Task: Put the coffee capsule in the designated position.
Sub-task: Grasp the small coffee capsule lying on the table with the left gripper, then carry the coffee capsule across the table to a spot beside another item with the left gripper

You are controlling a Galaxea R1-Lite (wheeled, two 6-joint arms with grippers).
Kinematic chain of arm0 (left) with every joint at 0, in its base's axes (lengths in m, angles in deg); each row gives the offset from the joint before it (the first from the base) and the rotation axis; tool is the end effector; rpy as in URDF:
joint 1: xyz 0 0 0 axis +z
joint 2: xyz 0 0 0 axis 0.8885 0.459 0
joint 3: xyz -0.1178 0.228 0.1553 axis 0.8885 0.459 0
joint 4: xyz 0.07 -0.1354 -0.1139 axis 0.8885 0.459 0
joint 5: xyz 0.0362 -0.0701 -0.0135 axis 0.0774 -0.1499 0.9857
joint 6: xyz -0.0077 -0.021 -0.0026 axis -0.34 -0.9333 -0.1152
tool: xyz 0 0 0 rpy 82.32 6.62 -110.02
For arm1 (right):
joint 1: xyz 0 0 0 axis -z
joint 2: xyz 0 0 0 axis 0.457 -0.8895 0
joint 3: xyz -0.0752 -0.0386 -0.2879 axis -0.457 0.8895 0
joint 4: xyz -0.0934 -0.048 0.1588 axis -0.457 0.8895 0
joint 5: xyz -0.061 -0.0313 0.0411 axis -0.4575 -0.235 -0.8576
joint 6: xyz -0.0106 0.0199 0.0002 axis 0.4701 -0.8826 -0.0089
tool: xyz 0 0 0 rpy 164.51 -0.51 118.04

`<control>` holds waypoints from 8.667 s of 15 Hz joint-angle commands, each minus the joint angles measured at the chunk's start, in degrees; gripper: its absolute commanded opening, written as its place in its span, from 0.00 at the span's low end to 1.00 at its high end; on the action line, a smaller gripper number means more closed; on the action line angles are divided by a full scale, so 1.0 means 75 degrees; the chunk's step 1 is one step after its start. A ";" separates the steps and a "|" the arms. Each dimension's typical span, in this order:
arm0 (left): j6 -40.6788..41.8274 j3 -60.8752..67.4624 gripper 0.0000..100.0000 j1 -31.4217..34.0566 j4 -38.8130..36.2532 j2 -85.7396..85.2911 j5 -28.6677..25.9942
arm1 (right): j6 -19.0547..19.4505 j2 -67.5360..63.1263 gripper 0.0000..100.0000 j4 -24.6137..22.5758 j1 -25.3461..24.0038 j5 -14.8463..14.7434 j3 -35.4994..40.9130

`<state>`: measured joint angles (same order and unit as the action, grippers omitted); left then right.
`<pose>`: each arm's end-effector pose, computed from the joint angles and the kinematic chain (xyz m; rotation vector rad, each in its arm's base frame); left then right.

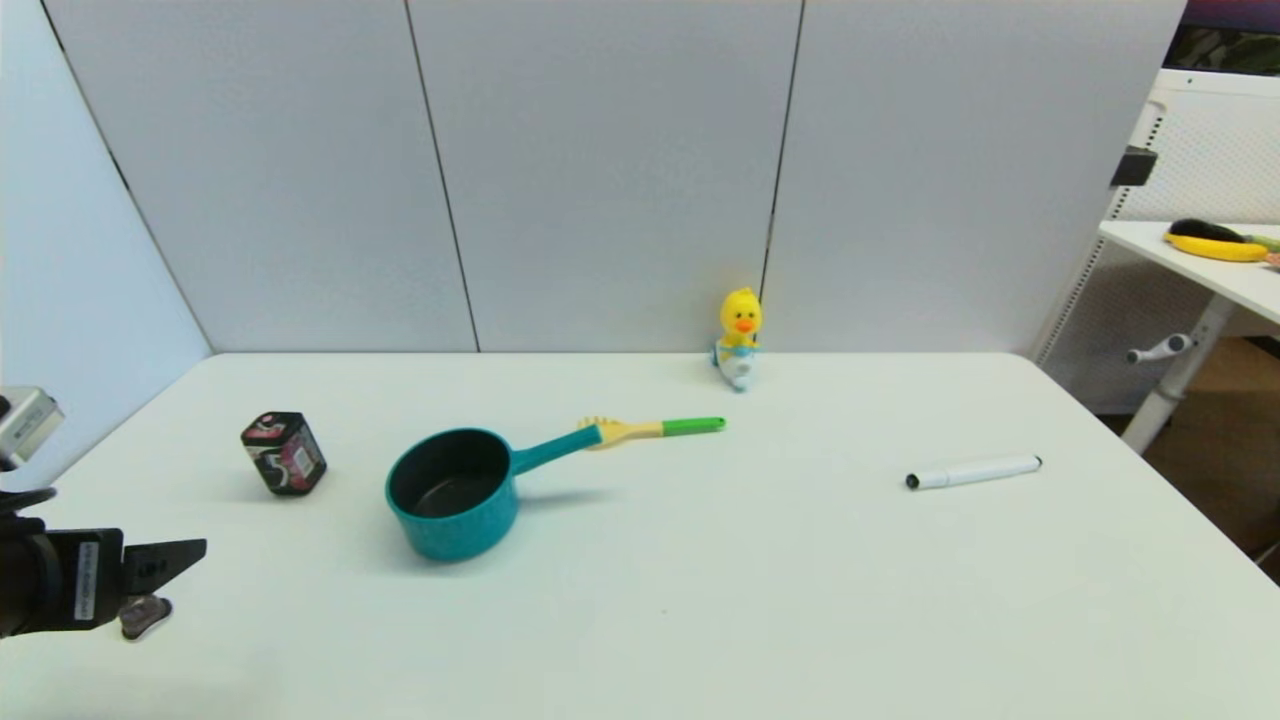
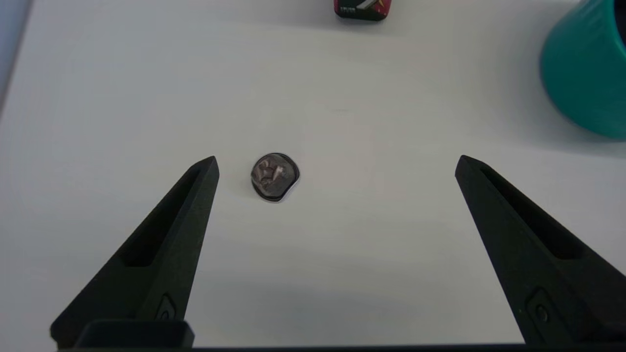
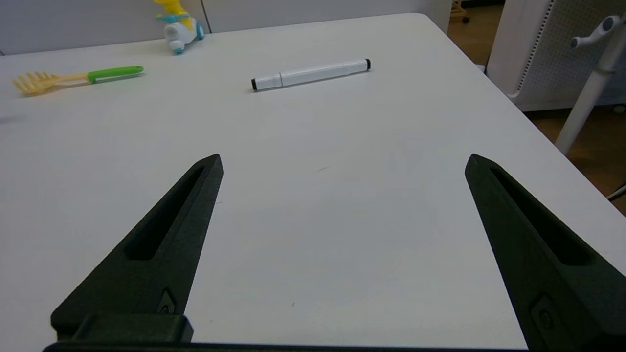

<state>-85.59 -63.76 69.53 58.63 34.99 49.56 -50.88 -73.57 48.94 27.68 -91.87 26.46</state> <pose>0.1451 0.0185 0.1826 0.0390 0.6959 0.1355 -0.0229 -0.0009 0.0756 0.0775 -0.0037 -0.0583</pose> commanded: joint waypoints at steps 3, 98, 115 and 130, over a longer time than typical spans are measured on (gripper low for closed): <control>-0.0033 0.0457 1.00 0.0012 -0.1633 0.1244 0.0047 | -0.0006 -0.0010 1.00 0.0000 -0.0006 -0.0005 0.0000; -0.1756 0.3480 0.00 -0.0281 -0.8289 0.2626 0.1747 | -0.0006 -0.0010 1.00 0.0000 0.0005 -0.0005 0.0012; 0.0342 -0.1406 0.00 -0.5472 -0.6813 0.3857 0.1313 | -0.0006 -0.0010 1.00 0.0000 0.0005 -0.0005 0.0012; 0.0072 -0.7289 0.00 -0.8132 -0.4668 0.8334 -0.1382 | -0.0006 -0.0010 1.00 0.0000 0.0005 -0.0005 0.0012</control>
<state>-84.50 -110.96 10.83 21.24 89.36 40.95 -50.90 -73.57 48.94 27.68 -91.87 26.46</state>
